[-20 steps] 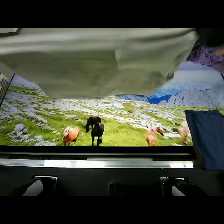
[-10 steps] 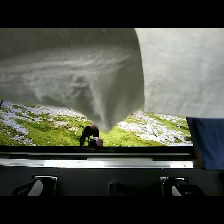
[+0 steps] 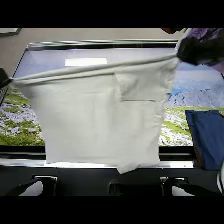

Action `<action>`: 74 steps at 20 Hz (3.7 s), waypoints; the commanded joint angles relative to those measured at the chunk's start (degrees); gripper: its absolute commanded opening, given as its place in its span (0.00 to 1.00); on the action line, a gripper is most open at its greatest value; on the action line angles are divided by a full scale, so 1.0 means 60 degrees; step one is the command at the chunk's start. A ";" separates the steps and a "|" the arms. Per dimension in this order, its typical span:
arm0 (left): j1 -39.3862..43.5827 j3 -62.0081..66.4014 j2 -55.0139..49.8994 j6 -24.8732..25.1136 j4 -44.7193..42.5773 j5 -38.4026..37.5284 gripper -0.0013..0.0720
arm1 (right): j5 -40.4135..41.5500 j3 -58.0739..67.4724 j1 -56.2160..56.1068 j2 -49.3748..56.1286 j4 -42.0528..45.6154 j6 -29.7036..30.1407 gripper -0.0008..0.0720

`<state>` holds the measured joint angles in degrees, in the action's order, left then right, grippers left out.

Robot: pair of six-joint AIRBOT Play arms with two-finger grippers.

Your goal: Fold the clothes and pants, and hang the long-sleeved shirts on hangers.

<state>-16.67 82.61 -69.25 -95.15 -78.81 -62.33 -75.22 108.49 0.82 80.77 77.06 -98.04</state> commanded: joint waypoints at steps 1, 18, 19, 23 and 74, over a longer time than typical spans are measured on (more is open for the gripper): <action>0.0670 -0.0018 -0.2761 0.0113 0.0171 0.2167 0.04 | 0.1107 -0.0288 -0.0011 0.2608 -0.0619 -0.0087 0.05; 0.0987 0.3945 -0.7155 0.0106 0.0168 -0.1654 0.04 | 0.0240 -0.0277 -0.0004 0.4991 -0.0317 -0.0095 0.05; 0.0987 0.3945 -0.7155 0.0098 0.0168 -0.1982 0.04 | -0.0076 -0.0277 -0.0004 0.4991 -0.0171 -0.0098 0.05; 0.0987 0.3916 -0.7180 0.0102 0.0168 -0.2714 0.04 | -0.0685 -0.0280 -0.0004 0.4994 0.0102 -0.0095 0.05; -0.1191 0.2386 -0.3111 -0.0007 0.0018 -0.4033 0.94 | 0.2178 -1.4582 0.0667 -0.3468 -0.5574 0.3151 0.66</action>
<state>-23.88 96.97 -88.03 -95.11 -78.65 -86.54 -67.29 22.33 10.50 60.27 43.42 -75.33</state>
